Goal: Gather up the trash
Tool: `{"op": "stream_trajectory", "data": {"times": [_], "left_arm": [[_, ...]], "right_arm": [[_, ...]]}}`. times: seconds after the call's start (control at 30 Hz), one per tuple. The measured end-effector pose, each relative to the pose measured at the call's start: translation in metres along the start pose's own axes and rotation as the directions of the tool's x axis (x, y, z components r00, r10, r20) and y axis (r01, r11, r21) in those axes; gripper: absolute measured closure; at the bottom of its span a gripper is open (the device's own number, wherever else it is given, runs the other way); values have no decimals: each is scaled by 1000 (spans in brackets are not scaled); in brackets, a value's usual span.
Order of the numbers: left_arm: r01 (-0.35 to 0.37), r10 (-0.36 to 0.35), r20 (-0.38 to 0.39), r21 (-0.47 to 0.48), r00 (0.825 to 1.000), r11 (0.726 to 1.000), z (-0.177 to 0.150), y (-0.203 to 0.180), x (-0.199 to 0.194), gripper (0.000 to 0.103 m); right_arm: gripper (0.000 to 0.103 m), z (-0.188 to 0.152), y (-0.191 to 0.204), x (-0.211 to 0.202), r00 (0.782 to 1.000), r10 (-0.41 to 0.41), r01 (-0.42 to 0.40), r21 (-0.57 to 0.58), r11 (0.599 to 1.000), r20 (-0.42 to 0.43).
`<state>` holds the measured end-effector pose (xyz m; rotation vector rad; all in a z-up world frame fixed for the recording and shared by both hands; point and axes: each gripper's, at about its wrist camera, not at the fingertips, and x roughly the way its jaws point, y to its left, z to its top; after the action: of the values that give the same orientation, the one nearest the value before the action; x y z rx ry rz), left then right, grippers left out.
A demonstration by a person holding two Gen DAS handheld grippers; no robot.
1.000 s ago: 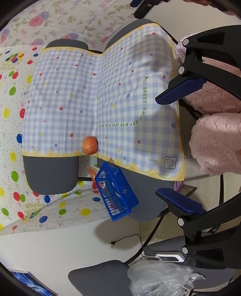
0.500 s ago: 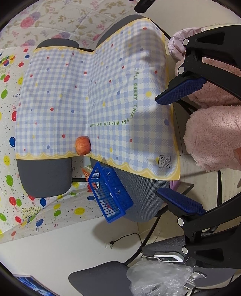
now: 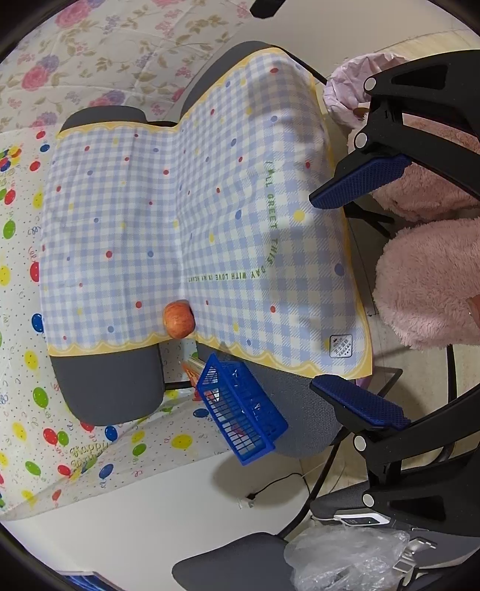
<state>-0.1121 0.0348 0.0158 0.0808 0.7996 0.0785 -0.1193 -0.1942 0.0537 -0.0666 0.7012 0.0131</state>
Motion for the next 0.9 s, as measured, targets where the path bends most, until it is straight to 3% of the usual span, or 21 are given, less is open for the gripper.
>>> {"op": "stream_trajectory", "data": {"times": [0.9], "left_arm": [[6,-6,-18,-11,1000,1000,-5,-4,3,13]], "right_arm": [[6,-5,1,9,1000,7,-7,23,1000,-25]]}}
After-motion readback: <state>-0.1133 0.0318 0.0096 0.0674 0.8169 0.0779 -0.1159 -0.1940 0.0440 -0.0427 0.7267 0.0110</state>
